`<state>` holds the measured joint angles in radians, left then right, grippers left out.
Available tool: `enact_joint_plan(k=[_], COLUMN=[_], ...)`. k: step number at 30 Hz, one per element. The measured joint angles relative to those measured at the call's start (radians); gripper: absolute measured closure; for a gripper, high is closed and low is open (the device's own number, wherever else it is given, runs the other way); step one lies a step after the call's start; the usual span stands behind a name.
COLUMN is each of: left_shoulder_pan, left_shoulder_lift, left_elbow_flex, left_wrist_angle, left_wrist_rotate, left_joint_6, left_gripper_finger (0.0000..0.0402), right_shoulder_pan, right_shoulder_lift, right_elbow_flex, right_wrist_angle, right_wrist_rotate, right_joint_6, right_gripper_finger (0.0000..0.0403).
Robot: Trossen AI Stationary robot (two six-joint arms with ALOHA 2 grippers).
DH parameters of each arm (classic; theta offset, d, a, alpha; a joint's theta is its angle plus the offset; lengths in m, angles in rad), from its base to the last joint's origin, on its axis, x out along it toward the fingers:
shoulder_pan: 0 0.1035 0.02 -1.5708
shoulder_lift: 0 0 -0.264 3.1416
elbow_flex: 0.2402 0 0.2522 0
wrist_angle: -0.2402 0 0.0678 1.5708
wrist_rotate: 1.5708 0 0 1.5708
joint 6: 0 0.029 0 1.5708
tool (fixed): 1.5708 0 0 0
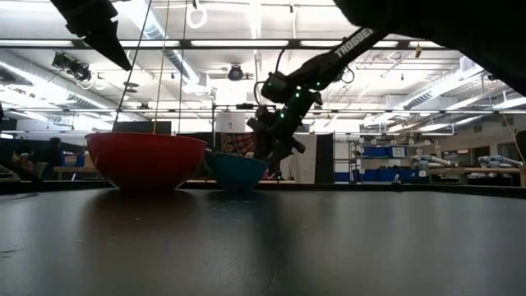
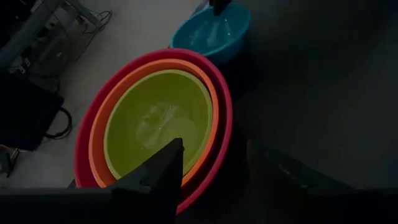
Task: Nest bowls inside each other
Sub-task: Stack the blue bowl on top of the green bowl
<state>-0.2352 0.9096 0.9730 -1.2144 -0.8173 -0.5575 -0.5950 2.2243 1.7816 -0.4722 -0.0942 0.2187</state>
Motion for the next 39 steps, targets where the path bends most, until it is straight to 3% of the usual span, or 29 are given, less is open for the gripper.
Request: enact_joint_plan(k=[8, 16, 21, 25, 27, 32, 39], left_shoulder_pan=[0.0, 0.0, 0.0, 0.0, 0.0, 0.001, 0.001], left_shoulder_lift=[0.0, 0.0, 0.0, 0.0, 0.0, 0.0, 0.0], left_elbow_flex=[0.0, 0.0, 0.0, 0.0, 0.0, 0.0, 0.0], left_wrist_angle=[0.0, -0.001, 0.0, 0.0, 0.0, -0.001, -0.001], left_wrist_rotate=[0.0, 0.001, 0.001, 0.001, 0.0, 0.0, 0.0], left_joint_6=[0.0, 0.0, -0.001, 0.0, 0.0, -0.002, -0.004], left_gripper_finger=[0.0221, 0.0221, 0.0221, 0.0221, 0.0221, 0.0221, 0.0221], right_shoulder_pan=[0.008, 0.022, 0.041, 0.043, 0.043, 0.047, 0.081], right_shoulder_lift=[-0.008, 0.044, 0.053, 0.046, 0.029, -0.015, -0.068], right_elbow_flex=[0.0, 0.0, 0.001, 0.001, 0.001, 0.004, 0.004], right_wrist_angle=[0.017, 0.011, 0.026, 0.03, 0.042, 0.148, 0.37], right_wrist_rotate=[0.079, 0.039, -0.036, -0.113, -0.102, -0.037, 0.045], right_joint_6=[-0.011, -0.008, -0.031, -0.034, -0.038, 0.015, 0.051], right_gripper_finger=[0.0165, 0.019, 0.0247, 0.0349, 0.0384, 0.0369, 0.0386])
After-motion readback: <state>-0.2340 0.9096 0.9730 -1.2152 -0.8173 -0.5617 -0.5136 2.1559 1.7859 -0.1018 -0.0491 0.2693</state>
